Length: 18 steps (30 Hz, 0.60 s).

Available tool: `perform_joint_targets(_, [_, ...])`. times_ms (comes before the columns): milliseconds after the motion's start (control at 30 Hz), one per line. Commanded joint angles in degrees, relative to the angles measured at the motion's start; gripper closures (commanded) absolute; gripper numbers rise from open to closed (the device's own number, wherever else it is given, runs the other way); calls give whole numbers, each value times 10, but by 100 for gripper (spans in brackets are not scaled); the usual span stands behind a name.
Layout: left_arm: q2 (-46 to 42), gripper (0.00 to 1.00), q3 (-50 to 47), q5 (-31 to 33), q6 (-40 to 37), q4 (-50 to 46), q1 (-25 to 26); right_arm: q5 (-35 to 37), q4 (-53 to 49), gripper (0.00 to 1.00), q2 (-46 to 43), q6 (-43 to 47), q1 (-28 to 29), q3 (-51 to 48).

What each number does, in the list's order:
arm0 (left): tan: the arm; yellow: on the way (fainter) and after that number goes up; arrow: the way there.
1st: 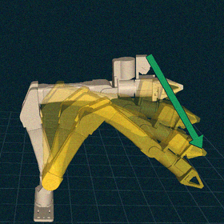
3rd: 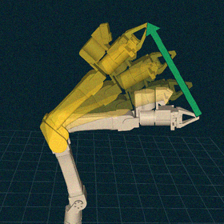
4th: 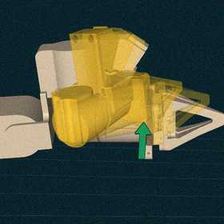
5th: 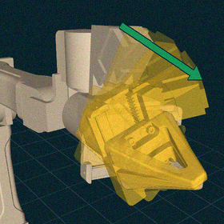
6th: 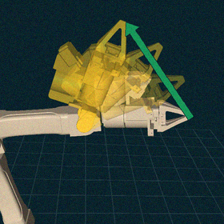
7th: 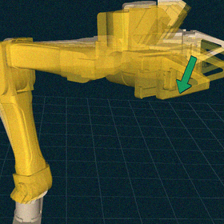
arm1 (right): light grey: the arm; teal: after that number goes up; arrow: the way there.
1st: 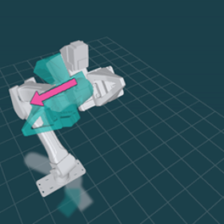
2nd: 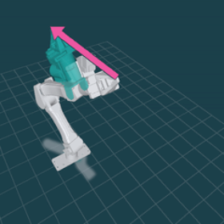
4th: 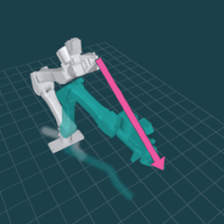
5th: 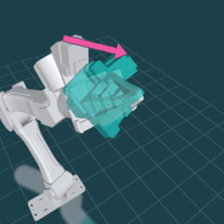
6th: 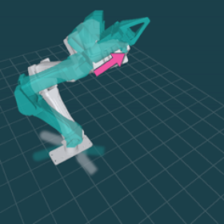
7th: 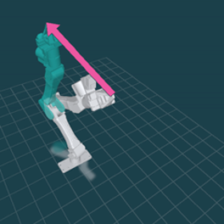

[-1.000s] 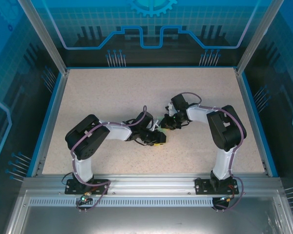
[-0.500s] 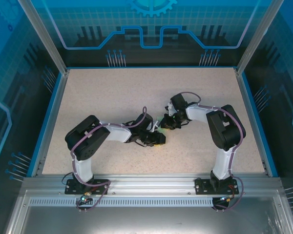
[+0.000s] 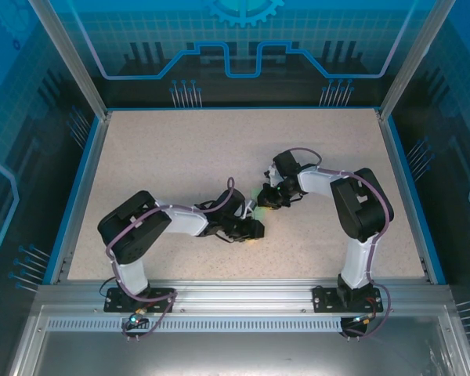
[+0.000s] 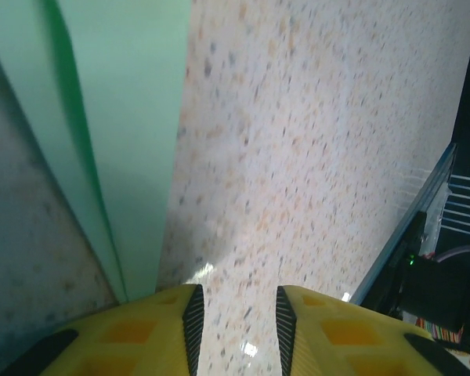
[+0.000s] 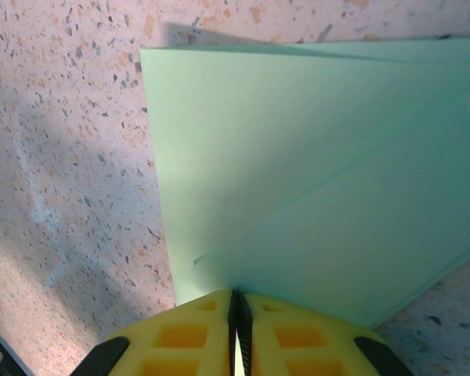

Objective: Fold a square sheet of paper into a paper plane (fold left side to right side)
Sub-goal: Fold the wing for the fifth time at the center of the table.

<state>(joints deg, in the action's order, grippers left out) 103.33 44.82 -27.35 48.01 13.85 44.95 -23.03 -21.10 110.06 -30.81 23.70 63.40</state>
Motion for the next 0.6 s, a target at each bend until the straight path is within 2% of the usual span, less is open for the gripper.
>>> perform_joint_targets(0, [-23, 66, -14, -33, 14, -64, 13, 52, -22, 86, 32, 11, 3, -3])
perform_joint_targets(133, [-53, 66, 7, -32, 1, -83, 3, 51, -23, 86, 30, 11, 3, -2])
perform_joint_targets(267, [-64, 66, 33, -31, -22, -106, -27, 52, -24, 86, 28, 11, 4, -2])
perform_joint_targets(567, [15, 65, 100, -43, -56, -124, -40, 49, -22, 86, 24, 9, 5, -4])
